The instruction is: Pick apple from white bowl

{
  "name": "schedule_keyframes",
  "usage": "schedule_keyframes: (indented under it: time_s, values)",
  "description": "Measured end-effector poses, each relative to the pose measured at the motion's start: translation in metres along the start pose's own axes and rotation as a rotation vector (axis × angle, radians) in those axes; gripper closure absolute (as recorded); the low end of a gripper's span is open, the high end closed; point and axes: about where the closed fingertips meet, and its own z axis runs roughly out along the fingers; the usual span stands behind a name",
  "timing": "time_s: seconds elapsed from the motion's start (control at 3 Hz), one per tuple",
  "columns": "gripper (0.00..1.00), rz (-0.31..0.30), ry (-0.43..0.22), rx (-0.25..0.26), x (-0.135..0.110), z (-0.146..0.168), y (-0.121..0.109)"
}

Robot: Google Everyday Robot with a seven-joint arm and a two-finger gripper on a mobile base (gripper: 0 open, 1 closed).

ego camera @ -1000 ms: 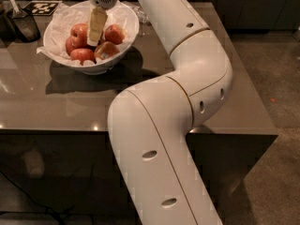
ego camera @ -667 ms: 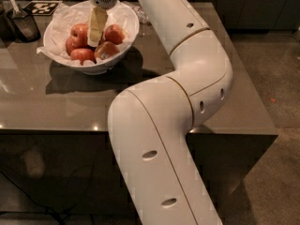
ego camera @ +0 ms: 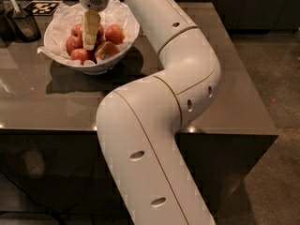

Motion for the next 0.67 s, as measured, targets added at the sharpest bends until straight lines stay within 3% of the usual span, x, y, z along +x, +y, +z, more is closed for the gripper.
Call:
schedule_keyframes:
  time_s: [0.67]
  values:
    - [0.00, -0.035, 0.019, -0.009, -0.0019, 0.0077, 0.0003]
